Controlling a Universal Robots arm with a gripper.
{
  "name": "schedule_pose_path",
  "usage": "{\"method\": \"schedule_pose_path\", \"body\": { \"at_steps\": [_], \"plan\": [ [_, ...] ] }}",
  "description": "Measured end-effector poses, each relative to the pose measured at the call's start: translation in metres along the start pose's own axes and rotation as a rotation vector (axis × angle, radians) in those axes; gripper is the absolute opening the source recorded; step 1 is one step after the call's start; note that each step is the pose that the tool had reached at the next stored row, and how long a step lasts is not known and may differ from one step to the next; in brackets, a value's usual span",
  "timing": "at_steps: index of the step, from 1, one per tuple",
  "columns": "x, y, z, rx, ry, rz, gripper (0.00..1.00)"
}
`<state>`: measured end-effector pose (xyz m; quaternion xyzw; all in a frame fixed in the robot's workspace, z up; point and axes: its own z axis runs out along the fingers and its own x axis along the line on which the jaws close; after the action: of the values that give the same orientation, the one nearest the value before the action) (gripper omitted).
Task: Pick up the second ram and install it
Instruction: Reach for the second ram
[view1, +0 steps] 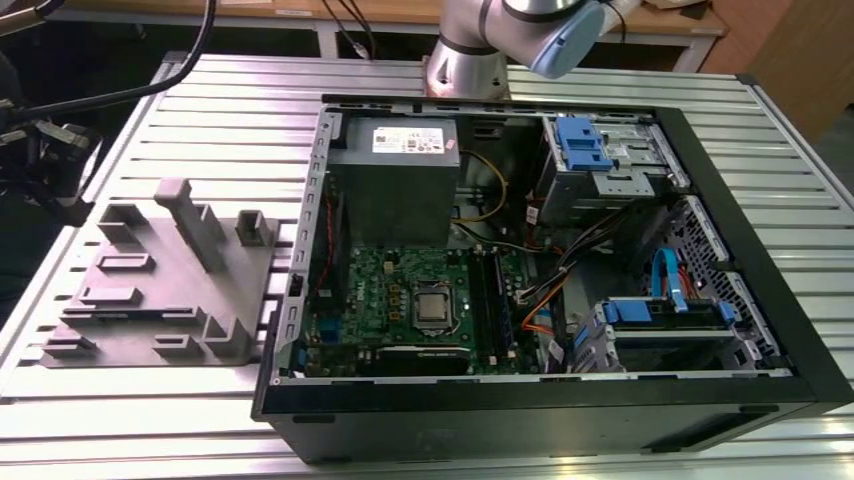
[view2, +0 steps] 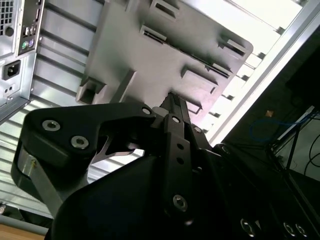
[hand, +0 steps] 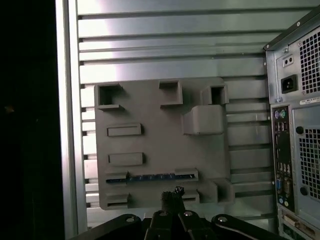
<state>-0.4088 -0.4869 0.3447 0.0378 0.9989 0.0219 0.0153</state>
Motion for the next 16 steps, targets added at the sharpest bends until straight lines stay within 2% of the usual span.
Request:
{"method": "schedule_pose_path", "body": {
  "at_steps": [8, 16],
  "plan": [
    [0.0109, -0.0067, 0.0092, -0.0002, -0.0001, 0.000, 0.07],
    [0.0144, -0.0133, 0.0165, -0.0001, -0.0001, 0.000, 0.07]
  ]
}}
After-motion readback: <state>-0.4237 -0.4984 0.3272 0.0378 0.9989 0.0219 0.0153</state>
